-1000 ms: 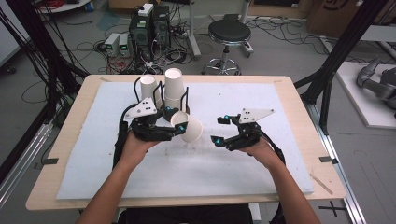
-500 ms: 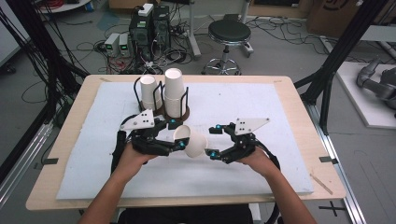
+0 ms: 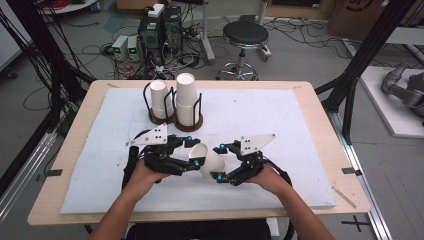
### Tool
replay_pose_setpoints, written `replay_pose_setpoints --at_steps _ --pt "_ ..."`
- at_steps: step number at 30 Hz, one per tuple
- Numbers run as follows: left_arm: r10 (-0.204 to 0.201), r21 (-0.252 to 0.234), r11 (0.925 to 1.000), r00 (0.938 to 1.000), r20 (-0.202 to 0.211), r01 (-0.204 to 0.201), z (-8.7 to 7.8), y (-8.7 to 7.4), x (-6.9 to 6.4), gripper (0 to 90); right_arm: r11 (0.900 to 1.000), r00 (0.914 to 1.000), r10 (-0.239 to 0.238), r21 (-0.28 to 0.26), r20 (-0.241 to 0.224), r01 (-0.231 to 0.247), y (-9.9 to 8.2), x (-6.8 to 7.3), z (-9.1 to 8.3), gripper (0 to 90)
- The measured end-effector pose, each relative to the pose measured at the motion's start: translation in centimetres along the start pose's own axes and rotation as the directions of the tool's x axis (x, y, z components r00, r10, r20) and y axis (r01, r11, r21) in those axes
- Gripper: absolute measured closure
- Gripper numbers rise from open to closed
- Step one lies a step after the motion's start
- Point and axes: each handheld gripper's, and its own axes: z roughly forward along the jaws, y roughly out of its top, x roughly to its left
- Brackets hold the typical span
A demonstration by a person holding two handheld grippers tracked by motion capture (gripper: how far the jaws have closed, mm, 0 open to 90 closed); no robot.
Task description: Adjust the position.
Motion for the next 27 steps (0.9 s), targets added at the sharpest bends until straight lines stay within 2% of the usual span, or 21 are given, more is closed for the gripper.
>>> replay_pose_setpoints --at_steps 5,11,13,14,16,18,20,22,27 --pt "-0.006 -0.015 0.9999 1.0000 0.005 0.006 -0.1 -0.2 0.1 36.4 0.9990 0.9993 -0.037 0.024 0.000 0.037 -0.2 0.0 0.6 25.2" --pt "-0.029 -0.017 0.9994 0.9996 0.004 0.029 -0.1 -0.7 0.6 36.4 0.9983 0.9990 -0.043 0.038 -0.009 0.044 -0.1 -0.3 0.0 34.0" --pt "-0.003 0.011 0.9999 0.9998 -0.021 0.003 0.1 -0.9 0.7 35.6 0.9968 0.9987 -0.049 0.063 -0.010 0.050 -0.1 -0.5 -0.1 35.1" --pt "0.023 0.032 0.9992 0.9991 -0.036 -0.022 0.1 -0.8 0.7 34.7 0.9965 0.9989 -0.046 0.069 -0.009 0.047 -0.1 -0.6 -0.1 35.1" --pt "0.063 0.057 0.9966 0.9962 -0.061 -0.059 0.0 -0.6 0.6 29.5 0.9956 0.9990 -0.042 0.083 -0.011 0.043 0.1 -0.8 -0.2 35.1" --pt "0.052 0.050 0.9975 0.9972 -0.054 -0.049 0.0 -0.4 0.7 27.4 0.9940 0.9986 -0.052 0.096 -0.008 0.053 0.3 -1.0 -0.3 35.1" --pt "0.035 0.062 0.9976 0.9974 -0.064 -0.031 0.1 -0.5 0.7 24.3 0.9931 0.9987 -0.049 0.105 -0.014 0.051 0.5 -1.0 -0.4 35.1" --pt "0.018 0.080 0.9967 0.9987 -0.048 -0.014 0.4 -0.7 0.8 20.1 0.9919 0.9981 -0.056 0.113 -0.026 0.058 0.6 -1.0 -0.5 35.1" --pt "0.015 0.108 0.9941 0.9998 -0.014 -0.013 1.2 -1.4 0.8 20.1 0.9889 0.9956 -0.052 0.135 -0.077 0.062 0.6 -1.0 -0.4 35.0"
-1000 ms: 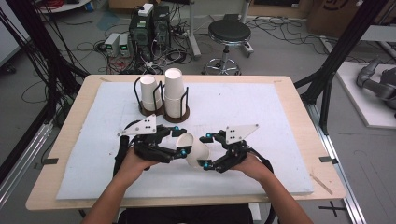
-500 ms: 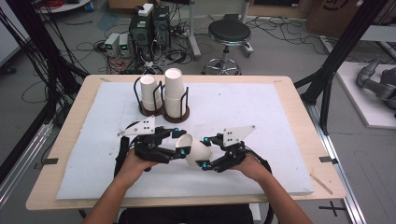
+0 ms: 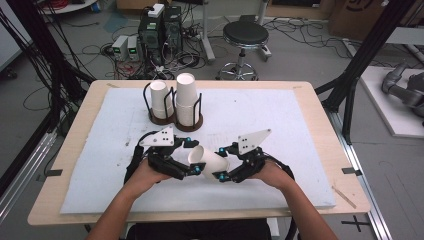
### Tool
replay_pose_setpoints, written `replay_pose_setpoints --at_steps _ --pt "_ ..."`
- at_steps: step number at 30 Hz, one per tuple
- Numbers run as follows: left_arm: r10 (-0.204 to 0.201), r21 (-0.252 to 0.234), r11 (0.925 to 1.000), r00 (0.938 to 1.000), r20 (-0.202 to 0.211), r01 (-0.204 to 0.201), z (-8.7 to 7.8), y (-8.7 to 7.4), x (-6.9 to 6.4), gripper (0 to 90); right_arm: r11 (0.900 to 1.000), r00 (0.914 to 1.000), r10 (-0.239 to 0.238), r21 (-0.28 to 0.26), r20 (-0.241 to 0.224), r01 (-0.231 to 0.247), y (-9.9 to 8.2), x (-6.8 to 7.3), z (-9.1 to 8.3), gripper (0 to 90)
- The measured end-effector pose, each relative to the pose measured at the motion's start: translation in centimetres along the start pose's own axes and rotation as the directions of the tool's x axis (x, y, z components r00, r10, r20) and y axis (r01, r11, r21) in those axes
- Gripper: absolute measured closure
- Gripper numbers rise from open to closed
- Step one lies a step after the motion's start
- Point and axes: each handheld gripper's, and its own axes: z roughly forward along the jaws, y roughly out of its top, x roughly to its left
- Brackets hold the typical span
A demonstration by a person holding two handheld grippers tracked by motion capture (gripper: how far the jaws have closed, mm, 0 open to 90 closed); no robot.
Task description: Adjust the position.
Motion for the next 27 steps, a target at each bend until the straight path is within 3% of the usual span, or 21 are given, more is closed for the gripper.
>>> replay_pose_setpoints --at_steps 1,3,5,8,11,13,15,17,21,22,27 --pt "0.005 -0.003 1.0000 0.9999 0.012 -0.005 0.1 -0.1 0.0 21.6 1.0000 1.0000 -0.005 -0.001 -0.002 0.005 0.0 0.0 0.0 35.0" --pt "0.027 -0.015 0.9995 0.9989 0.039 -0.026 0.2 -0.2 -0.2 32.8 1.0000 1.0000 -0.003 -0.003 -0.003 0.003 0.0 -0.1 0.0 34.5" --pt "0.028 -0.020 0.9994 0.9989 0.038 -0.027 0.1 -0.2 -0.2 33.9 1.0000 1.0000 0.000 -0.009 0.007 0.000 0.0 -0.1 -0.1 31.3" --pt "0.011 -0.053 0.9986 0.9993 0.036 -0.009 -0.1 -0.3 0.0 33.7 0.9978 0.9995 0.024 -0.062 0.023 -0.023 0.1 0.0 -0.5 25.0" --pt "-0.007 -0.106 0.9943 0.9995 0.032 0.010 -0.6 -0.4 0.2 34.0 0.9902 0.9981 0.052 -0.131 0.032 -0.048 0.2 0.1 -1.2 20.5" --pt "-0.021 -0.145 0.9891 0.9991 0.036 0.026 -0.9 -0.4 0.4 34.4 0.9793 0.9969 0.071 -0.192 0.034 -0.064 0.1 0.0 -1.6 19.7" --pt "-0.022 -0.159 0.9868 0.9988 0.044 0.029 -1.0 -0.3 0.4 34.7 0.9757 0.9957 0.084 -0.206 0.038 -0.075 0.0 0.0 -1.7 18.8" --pt "-0.024 -0.191 0.9808 0.9976 0.065 0.036 -0.9 -0.3 0.3 34.9 0.9640 0.9943 0.100 -0.251 0.037 -0.088 -0.1 0.0 -1.4 18.9" --pt "-0.004 -0.209 0.9778 0.9968 0.080 0.021 -0.7 -0.1 0.0 35.3 0.9594 0.9931 0.117 -0.258 -0.004 -0.114 -0.2 0.0 -0.7 19.3" --pt "0.001 -0.206 0.9784 0.9967 0.081 0.016 -0.7 0.0 0.0 35.4 0.9593 0.9935 0.112 -0.259 -0.016 -0.113 -0.2 0.0 -0.7 25.0" --pt "-0.006 -0.193 0.9809 0.9962 0.087 0.022 -0.6 -0.2 0.1 35.8 0.9654 0.9971 0.073 -0.250 -0.021 -0.076 -0.2 0.0 -1.1 31.0"
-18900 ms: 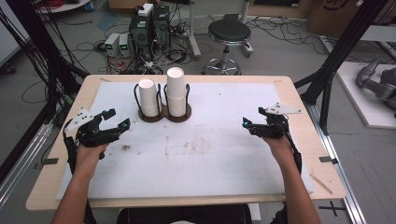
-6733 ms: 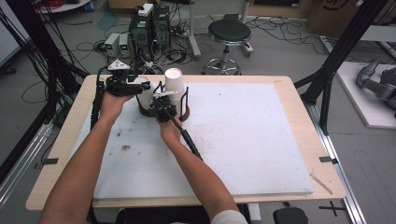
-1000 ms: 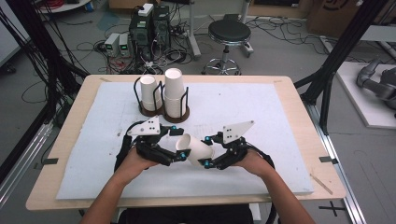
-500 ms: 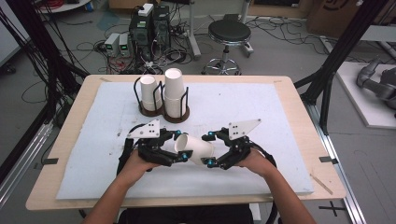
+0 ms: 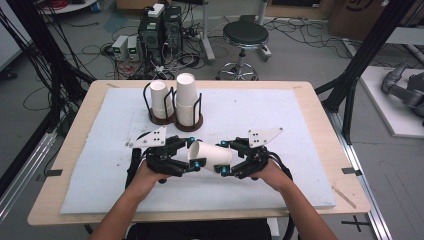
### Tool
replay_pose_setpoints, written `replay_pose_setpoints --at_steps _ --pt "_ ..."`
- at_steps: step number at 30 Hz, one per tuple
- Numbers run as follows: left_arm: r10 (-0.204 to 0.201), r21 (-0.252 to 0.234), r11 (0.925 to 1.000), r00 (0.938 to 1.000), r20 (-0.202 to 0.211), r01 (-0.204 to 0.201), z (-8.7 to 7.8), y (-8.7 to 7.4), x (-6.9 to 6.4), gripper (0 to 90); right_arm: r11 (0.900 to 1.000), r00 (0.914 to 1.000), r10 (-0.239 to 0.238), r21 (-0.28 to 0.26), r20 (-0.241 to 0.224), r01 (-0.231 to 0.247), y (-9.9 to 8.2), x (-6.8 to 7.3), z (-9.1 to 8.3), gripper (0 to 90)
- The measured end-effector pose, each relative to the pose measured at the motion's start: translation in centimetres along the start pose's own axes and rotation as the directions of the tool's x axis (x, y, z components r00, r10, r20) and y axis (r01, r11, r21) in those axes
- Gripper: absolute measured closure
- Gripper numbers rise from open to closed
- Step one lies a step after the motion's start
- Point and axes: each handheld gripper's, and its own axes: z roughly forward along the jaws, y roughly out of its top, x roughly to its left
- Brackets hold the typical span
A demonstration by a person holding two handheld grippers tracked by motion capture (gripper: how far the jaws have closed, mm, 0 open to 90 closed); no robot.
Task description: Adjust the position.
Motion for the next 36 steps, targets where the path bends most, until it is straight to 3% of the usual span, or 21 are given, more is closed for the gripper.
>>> replay_pose_setpoints --at_steps 4,8,11,19,22,25,28,29,30,34,36 --pt "-0.011 0.022 0.9997 0.9999 -0.007 0.012 0.0 -0.2 0.2 35.1 1.0000 1.0000 0.004 0.006 -0.007 -0.004 0.0 -0.2 -0.3 33.7" --pt "0.010 0.073 0.9973 0.9973 -0.072 -0.005 -0.1 0.0 0.1 26.9 0.9999 1.0000 0.000 0.017 -0.005 0.000 0.3 -0.5 -0.7 33.8" --pt "0.019 0.077 0.9970 0.9948 -0.100 -0.011 -0.6 0.2 0.2 24.5 0.9990 0.9999 -0.005 0.045 0.015 0.004 0.4 -0.6 -0.9 33.8" --pt "0.018 0.118 0.9930 0.9985 -0.051 -0.012 -0.3 0.0 0.3 24.5 0.9962 0.9999 0.003 0.087 -0.016 -0.002 0.2 -0.7 -0.6 32.5" --pt "0.029 0.128 0.9914 0.9994 -0.017 -0.027 -0.1 -0.4 0.2 33.6 0.9960 0.9998 0.011 0.089 -0.018 -0.010 0.1 -0.6 -0.6 31.0" --pt "0.015 0.113 0.9935 0.9998 0.010 -0.016 -0.2 -0.7 0.5 34.8 0.9976 0.9999 0.012 0.069 -0.010 -0.011 0.2 -0.6 -0.7 26.5" --pt "0.034 0.088 0.9955 0.9994 0.009 -0.035 -0.4 -1.1 0.7 35.1 0.9995 0.9996 0.016 0.028 0.022 -0.016 0.4 -0.3 -0.7 19.4" --pt "0.034 0.088 0.9955 0.9994 0.009 -0.035 -0.4 -1.1 0.7 35.2 0.9996 0.9995 0.013 0.026 0.029 -0.014 0.5 -0.2 -0.7 18.5" --pt "0.054 0.063 0.9965 0.9984 0.014 -0.055 -0.7 -1.4 0.8 35.2 0.9996 0.9992 0.003 0.027 0.039 -0.004 0.5 0.0 -0.6 18.5" --pt "0.115 0.036 0.9926 0.9929 0.031 -0.116 -1.0 -1.7 0.8 35.3 0.9990 0.9959 -0.034 0.033 0.084 0.032 0.5 0.7 -0.3 18.4" --pt "0.122 0.030 0.9919 0.9918 0.036 -0.123 -1.0 -1.8 0.8 35.3 0.9988 0.9955 -0.035 0.038 0.088 0.032 0.5 0.9 -0.2 18.5"
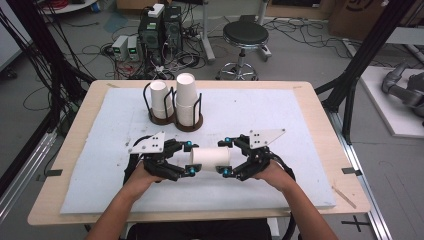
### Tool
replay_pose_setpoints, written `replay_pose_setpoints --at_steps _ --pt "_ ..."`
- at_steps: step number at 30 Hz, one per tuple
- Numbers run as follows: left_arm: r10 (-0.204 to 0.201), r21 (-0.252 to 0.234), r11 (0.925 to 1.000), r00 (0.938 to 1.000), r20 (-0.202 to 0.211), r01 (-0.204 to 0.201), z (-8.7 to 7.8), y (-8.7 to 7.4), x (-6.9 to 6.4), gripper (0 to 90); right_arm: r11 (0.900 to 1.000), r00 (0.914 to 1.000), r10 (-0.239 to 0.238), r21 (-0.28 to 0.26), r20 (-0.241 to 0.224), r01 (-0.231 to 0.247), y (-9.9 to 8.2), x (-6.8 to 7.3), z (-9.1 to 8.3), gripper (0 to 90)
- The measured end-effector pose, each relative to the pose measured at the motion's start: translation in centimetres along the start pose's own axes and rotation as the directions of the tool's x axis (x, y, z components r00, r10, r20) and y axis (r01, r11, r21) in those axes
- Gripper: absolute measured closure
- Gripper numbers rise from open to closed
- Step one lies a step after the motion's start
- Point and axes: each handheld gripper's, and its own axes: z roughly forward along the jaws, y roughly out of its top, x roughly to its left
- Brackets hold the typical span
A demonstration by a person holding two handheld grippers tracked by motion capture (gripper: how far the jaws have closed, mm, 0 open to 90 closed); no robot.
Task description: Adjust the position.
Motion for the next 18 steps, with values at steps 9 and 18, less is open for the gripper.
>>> replay_pose_setpoints --at_steps 9,18 --pt "-0.015 -0.062 0.9979 0.9995 0.028 0.017 -0.46 -0.35 0.41 35.6 0.9997 0.9997 0.005 -0.022 0.025 -0.005 -0.04 0.60 0.41 18.4" --pt "-0.022 -0.014 0.9997 0.9996 0.018 0.022 -0.14 -0.53 0.56 35.2 1.0000 0.9996 -0.004 -0.008 0.028 0.004 -0.04 0.24 0.13 27.0"
